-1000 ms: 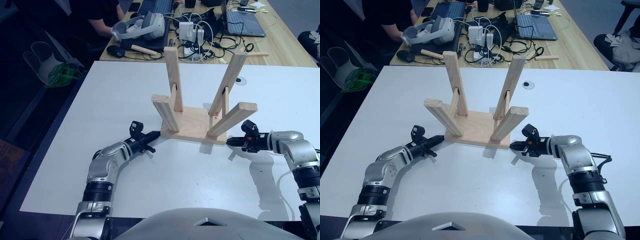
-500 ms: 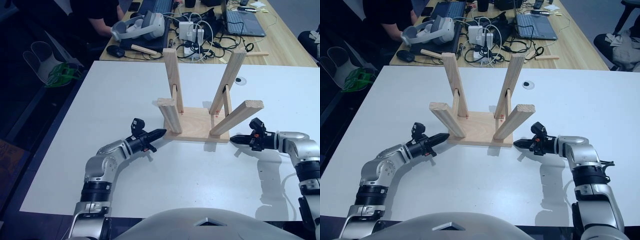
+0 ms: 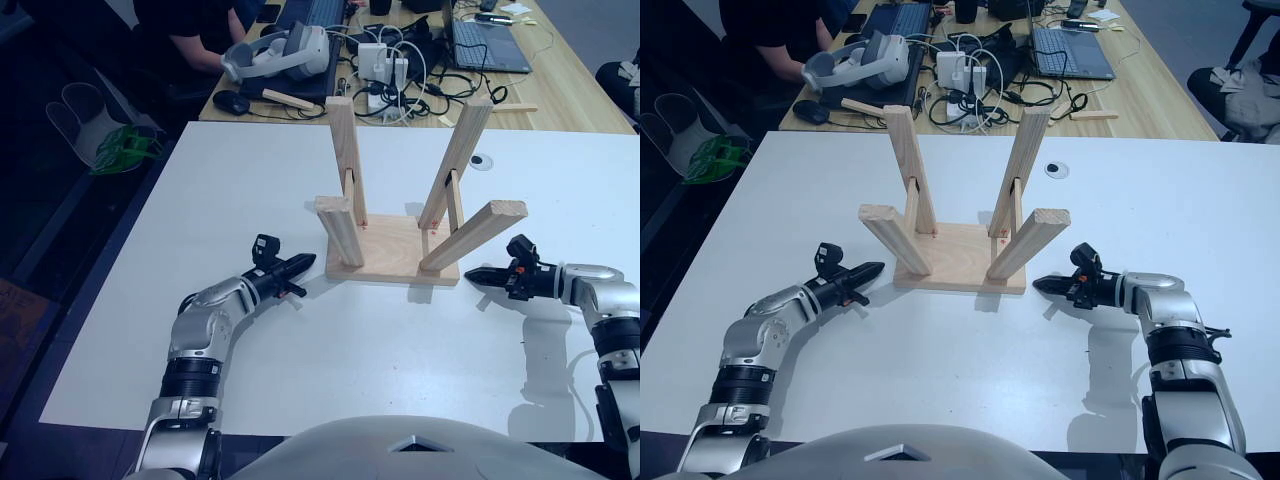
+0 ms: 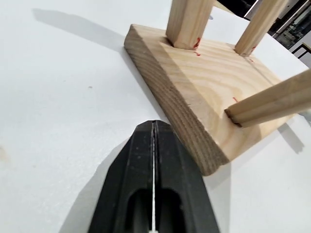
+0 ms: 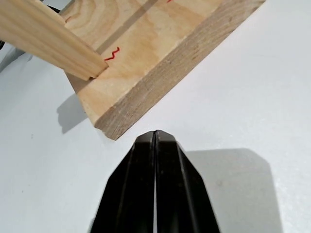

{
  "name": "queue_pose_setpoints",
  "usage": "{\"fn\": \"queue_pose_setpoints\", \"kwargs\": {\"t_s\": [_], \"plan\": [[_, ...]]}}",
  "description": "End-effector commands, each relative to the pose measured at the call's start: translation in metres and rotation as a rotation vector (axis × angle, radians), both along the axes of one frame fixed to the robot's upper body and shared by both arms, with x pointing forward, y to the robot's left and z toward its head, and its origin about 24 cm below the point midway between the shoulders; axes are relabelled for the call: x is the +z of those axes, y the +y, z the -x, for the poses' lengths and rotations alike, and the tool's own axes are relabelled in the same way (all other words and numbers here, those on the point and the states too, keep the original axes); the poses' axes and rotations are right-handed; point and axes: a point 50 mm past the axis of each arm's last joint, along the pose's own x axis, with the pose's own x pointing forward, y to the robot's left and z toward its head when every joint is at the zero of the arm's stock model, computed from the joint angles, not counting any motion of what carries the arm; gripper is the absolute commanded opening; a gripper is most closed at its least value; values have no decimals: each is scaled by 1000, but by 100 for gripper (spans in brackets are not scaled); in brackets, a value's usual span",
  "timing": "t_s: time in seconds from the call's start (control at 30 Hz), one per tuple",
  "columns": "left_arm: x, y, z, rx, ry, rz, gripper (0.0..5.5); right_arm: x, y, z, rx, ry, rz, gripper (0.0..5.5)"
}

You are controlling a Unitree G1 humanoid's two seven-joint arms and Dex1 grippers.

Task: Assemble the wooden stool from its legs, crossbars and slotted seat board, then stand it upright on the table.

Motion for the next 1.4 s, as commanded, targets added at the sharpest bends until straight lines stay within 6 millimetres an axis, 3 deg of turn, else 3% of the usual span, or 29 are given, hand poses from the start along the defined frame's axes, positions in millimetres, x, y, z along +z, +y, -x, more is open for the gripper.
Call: {"fn": "queue_pose_setpoints", "kwargs": {"t_s": [0.03, 0.37, 0.8, 1.1, 1.4], "plan": [[3, -7, 1, -61, 9, 32, 1, 1, 1, -4, 7, -8, 27, 0], [13, -19, 5, -158, 54, 155, 1, 5, 20, -10, 33, 34, -61, 0], [21, -18, 11, -184, 81, 226, 1, 26, 24, -1, 31, 45, -119, 0], [20, -14, 13, -163, 82, 226, 1, 38, 20, -11, -56, 10, -176, 0], [13, -7, 5, -79, 56, 129, 1, 29, 9, -9, -100, 47, -85, 0]]}}
